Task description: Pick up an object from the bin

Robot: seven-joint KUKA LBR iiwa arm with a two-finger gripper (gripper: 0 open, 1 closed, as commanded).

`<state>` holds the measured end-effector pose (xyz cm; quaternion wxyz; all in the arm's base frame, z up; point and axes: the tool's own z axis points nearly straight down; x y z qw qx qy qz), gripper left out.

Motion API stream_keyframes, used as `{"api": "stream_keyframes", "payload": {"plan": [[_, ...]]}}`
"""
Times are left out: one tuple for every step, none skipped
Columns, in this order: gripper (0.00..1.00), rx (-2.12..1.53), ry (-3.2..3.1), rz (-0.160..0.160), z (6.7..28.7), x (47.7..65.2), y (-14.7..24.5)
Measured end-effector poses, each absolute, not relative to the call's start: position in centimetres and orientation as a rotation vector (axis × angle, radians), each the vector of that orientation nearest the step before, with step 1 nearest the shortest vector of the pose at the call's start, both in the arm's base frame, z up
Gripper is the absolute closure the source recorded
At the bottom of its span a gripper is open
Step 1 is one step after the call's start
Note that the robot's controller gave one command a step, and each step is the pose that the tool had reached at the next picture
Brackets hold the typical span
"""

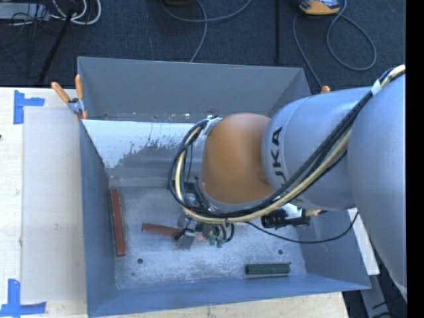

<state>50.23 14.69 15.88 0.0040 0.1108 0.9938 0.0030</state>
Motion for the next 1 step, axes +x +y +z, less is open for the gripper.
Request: {"api": "stream_keyframes", "payload": {"plan": [[1.0,0.374,3.114,0.007,22.42,49.3,18.24]]}}
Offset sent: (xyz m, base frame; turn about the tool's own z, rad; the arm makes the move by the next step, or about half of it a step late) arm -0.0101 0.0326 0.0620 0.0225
